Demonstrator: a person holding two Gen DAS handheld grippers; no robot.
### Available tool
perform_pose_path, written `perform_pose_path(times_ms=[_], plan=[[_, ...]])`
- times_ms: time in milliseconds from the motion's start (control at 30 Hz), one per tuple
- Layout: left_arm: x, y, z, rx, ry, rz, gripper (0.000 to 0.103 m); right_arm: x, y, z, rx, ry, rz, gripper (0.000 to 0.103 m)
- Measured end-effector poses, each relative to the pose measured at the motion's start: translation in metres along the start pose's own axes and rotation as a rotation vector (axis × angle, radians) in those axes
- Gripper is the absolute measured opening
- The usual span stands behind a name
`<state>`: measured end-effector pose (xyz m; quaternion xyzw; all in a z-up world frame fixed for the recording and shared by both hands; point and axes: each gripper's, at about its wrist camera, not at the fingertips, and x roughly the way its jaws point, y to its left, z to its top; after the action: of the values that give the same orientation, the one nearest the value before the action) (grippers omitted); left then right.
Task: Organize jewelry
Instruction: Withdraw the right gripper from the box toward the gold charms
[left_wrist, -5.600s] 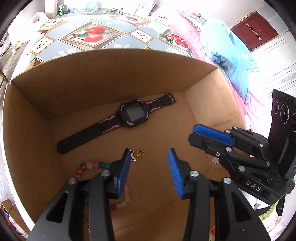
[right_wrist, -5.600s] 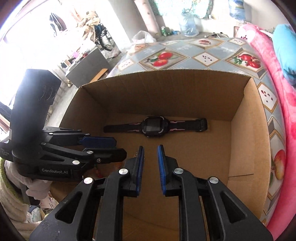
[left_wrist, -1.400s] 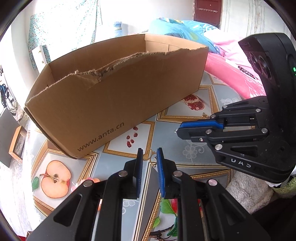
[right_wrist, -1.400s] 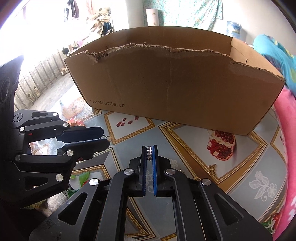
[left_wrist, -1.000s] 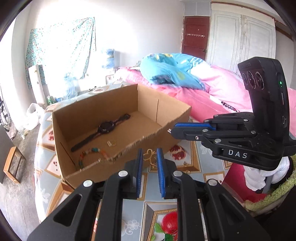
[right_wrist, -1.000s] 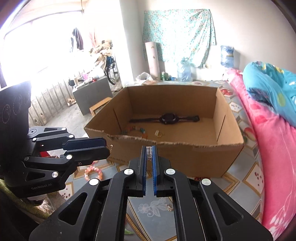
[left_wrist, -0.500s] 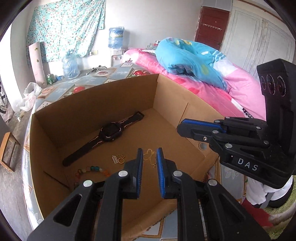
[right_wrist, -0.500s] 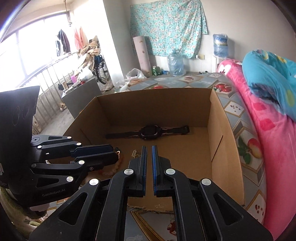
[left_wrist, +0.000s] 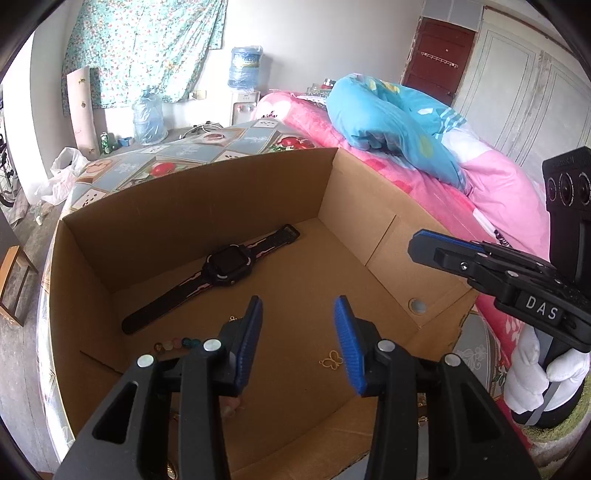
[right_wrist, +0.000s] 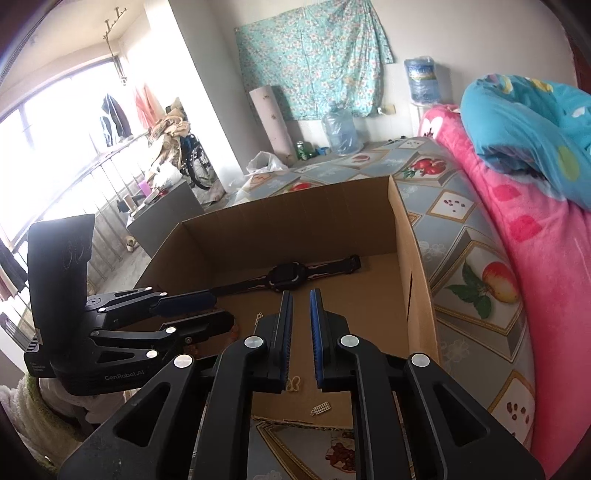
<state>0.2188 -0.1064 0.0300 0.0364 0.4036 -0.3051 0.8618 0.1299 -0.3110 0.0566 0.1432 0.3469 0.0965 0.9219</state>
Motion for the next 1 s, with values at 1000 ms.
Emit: perform_pose_path(times_ms=[1000], plan=[[-0.083, -0.047, -0.11, 0.092, -0.061, -0.078, 0.075, -0.081, -0.008, -0.075, 0.047, -0.043, -0.085, 0.04]])
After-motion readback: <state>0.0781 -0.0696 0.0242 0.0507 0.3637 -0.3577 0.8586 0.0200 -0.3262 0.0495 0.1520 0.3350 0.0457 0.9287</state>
